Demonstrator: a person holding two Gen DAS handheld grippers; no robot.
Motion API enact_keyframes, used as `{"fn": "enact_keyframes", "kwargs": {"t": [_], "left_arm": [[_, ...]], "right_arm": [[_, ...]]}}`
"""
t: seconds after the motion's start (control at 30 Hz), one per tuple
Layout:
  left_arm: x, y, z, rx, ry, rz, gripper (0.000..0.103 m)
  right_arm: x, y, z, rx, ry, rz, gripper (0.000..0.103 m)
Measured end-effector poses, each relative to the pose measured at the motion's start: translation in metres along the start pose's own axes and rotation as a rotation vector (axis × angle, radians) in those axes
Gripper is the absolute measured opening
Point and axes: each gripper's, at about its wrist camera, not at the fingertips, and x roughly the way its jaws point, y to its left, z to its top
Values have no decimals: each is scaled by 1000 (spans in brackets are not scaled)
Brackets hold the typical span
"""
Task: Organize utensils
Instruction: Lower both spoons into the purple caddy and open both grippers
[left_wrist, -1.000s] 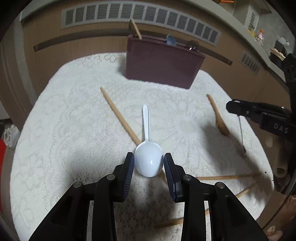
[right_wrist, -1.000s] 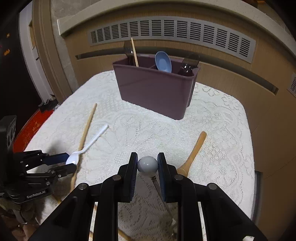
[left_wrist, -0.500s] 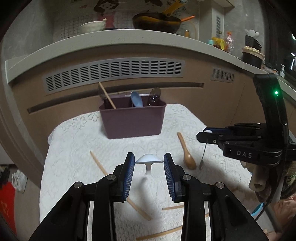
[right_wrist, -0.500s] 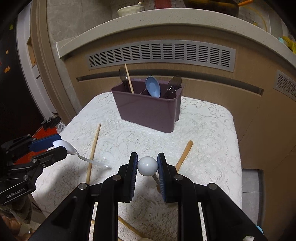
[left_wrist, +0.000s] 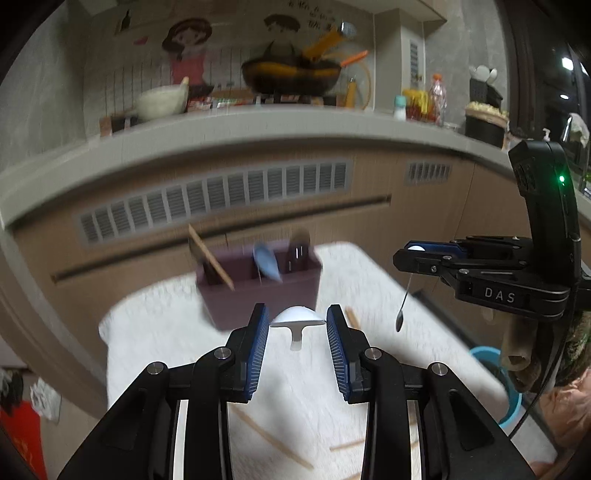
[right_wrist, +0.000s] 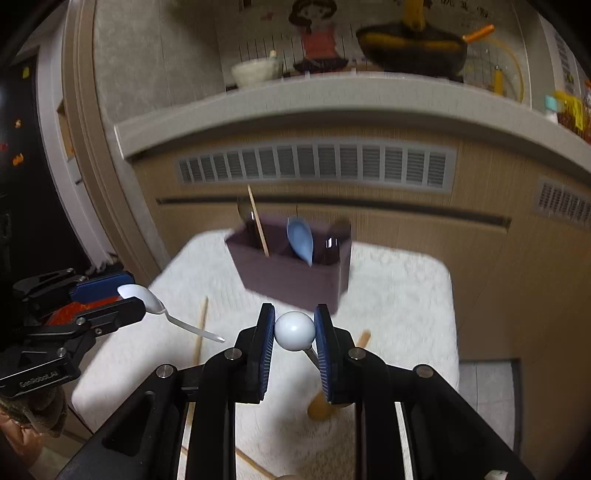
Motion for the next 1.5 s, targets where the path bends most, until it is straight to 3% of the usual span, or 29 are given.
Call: {"fn": "enact_keyframes", "kwargs": {"t": [0.17, 0.3, 0.5, 0.7, 0.9, 1.0, 1.13, 1.27, 1.37, 1.43, 1.5], "left_arm": [[-3, 4, 68, 86, -41, -4, 34], [18, 13, 115, 133, -21, -6, 34], [79, 39, 139, 132, 82, -20, 34], [159, 75, 130, 36, 260, -63, 34], [235, 95, 95, -26, 419, -32, 35], [253, 100, 81, -63, 454, -40, 44], [255, 99, 72, -60, 439, -23, 47], [237, 91, 65, -57, 405, -35, 48], [211, 77, 54, -30, 367, -17, 55], [198, 68, 46, -23, 353, -4, 57], [185, 57, 34, -15, 347, -17, 57]], "right_arm": [[-23, 4, 62, -20, -110, 11, 20], [-25, 7, 110, -35, -186, 11, 20], [13, -5, 148, 8, -209, -1, 20], [81, -22, 144, 87, -122, 30, 20], [151, -45, 120, 180, -5, 70, 21], [180, -51, 104, 199, 62, 84, 24], [192, -52, 86, 166, 95, 33, 29], [178, -56, 80, 160, 89, 13, 33], [160, -55, 72, 114, 89, -30, 35], [150, -54, 63, 87, 103, -52, 47], [141, -54, 48, 71, 122, -77, 50]]}}
